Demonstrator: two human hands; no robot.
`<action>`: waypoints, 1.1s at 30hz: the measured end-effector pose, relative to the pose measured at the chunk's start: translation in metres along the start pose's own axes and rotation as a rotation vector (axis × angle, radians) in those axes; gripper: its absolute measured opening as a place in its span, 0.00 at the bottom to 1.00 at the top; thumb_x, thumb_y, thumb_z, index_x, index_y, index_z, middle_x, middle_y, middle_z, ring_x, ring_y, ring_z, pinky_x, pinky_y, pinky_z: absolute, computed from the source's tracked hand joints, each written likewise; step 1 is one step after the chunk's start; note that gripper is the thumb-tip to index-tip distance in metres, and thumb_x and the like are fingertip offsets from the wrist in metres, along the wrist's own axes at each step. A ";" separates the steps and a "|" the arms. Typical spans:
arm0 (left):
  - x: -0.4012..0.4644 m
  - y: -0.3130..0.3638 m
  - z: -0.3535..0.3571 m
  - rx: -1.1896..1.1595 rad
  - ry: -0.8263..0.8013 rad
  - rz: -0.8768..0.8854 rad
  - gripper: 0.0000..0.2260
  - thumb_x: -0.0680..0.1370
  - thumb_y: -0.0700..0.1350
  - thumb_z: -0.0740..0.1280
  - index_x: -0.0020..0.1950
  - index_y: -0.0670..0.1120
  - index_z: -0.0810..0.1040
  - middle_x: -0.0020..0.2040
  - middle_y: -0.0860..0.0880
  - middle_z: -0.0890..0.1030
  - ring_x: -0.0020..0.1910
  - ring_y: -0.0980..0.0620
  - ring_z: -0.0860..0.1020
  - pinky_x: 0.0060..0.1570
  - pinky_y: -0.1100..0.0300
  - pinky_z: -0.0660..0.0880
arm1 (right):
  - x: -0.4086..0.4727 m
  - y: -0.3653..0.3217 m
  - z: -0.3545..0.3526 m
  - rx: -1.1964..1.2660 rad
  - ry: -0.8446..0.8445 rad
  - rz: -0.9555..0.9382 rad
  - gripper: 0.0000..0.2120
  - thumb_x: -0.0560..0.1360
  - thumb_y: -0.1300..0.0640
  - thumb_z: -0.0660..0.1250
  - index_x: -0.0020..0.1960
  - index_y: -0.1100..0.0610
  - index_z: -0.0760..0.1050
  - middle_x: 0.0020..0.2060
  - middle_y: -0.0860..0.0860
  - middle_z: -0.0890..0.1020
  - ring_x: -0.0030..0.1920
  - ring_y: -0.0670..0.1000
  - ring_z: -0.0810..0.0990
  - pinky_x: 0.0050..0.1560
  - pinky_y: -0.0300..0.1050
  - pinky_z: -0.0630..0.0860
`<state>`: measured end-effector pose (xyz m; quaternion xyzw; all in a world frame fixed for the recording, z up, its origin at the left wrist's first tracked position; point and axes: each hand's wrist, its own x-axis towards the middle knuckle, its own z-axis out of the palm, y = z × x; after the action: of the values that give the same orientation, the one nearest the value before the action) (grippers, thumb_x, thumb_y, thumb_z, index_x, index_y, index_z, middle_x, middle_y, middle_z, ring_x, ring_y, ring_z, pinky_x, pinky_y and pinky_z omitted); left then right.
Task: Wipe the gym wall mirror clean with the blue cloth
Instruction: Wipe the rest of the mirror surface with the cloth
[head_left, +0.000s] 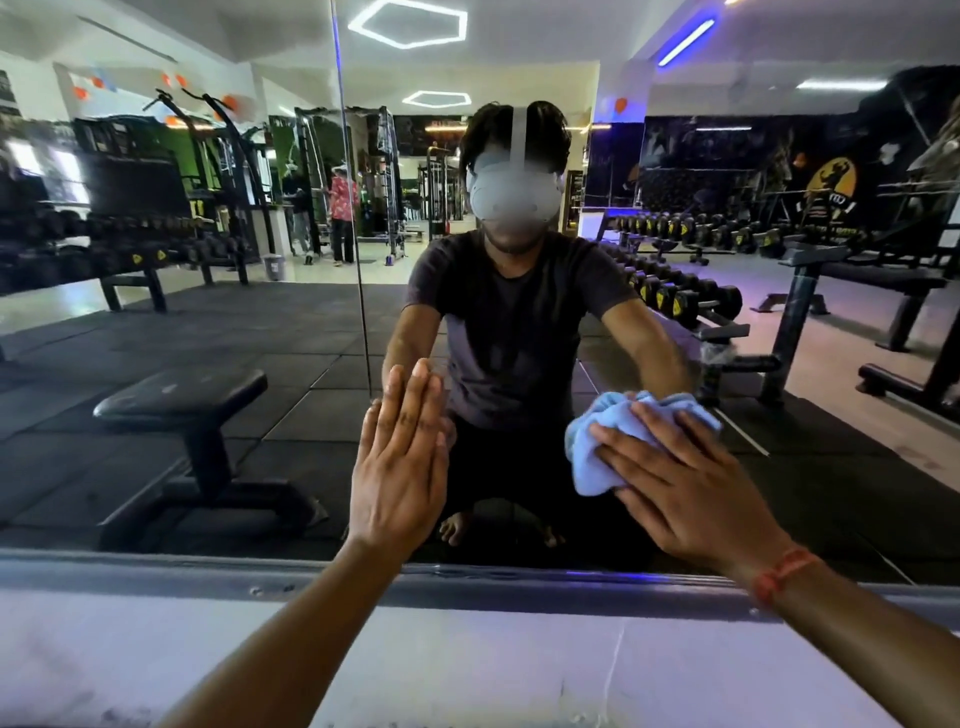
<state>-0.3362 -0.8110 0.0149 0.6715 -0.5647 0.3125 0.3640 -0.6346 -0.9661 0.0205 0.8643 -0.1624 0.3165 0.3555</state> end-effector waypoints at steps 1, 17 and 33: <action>-0.007 -0.001 0.002 -0.007 -0.012 -0.020 0.27 0.85 0.46 0.55 0.84 0.50 0.51 0.85 0.53 0.48 0.83 0.50 0.46 0.81 0.51 0.46 | -0.014 0.003 -0.003 -0.014 -0.026 0.036 0.33 0.78 0.47 0.68 0.80 0.52 0.64 0.81 0.47 0.60 0.82 0.59 0.57 0.76 0.66 0.61; -0.143 -0.019 0.056 -0.202 -0.131 -0.247 0.29 0.86 0.44 0.54 0.84 0.51 0.44 0.85 0.53 0.44 0.83 0.51 0.43 0.79 0.44 0.51 | -0.095 -0.063 0.055 -0.022 -0.282 -0.087 0.36 0.78 0.40 0.64 0.81 0.52 0.60 0.81 0.54 0.62 0.82 0.58 0.53 0.78 0.64 0.56; -0.206 -0.020 0.088 -0.195 -0.145 -0.342 0.31 0.84 0.47 0.58 0.84 0.44 0.48 0.85 0.49 0.47 0.84 0.48 0.47 0.78 0.39 0.58 | -0.077 -0.068 0.092 0.015 -0.094 -0.397 0.33 0.81 0.58 0.56 0.84 0.56 0.51 0.80 0.51 0.65 0.82 0.59 0.53 0.78 0.64 0.55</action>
<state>-0.3499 -0.7732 -0.2066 0.7399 -0.4949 0.1410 0.4333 -0.6182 -0.9802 -0.1159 0.8958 -0.0029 0.2004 0.3967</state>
